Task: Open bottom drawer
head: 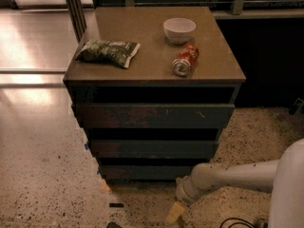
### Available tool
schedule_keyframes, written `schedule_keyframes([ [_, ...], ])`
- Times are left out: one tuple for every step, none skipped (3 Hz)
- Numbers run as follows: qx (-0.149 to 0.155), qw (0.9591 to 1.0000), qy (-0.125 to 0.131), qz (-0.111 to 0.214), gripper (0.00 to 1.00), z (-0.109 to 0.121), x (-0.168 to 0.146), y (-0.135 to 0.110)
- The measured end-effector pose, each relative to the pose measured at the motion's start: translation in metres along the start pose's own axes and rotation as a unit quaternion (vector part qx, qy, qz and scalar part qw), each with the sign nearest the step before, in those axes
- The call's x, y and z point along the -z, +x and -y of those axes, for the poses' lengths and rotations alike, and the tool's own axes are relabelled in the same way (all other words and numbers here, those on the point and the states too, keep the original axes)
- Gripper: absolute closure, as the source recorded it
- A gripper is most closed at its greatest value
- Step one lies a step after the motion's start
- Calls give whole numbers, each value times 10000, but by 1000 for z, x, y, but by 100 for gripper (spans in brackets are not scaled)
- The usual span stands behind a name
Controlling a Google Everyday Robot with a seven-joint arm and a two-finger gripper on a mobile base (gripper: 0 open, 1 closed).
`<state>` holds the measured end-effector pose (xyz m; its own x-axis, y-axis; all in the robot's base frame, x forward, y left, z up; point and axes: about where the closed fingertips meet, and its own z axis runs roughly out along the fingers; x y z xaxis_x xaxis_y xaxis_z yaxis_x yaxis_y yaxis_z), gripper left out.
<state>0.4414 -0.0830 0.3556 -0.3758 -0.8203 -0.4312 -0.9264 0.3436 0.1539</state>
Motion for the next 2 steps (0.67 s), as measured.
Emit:
schedule_keyframes([
  [113,9996,-144,235,0,5,-35,-14],
  [12,9986,-1,520,0,20,-90,-25],
])
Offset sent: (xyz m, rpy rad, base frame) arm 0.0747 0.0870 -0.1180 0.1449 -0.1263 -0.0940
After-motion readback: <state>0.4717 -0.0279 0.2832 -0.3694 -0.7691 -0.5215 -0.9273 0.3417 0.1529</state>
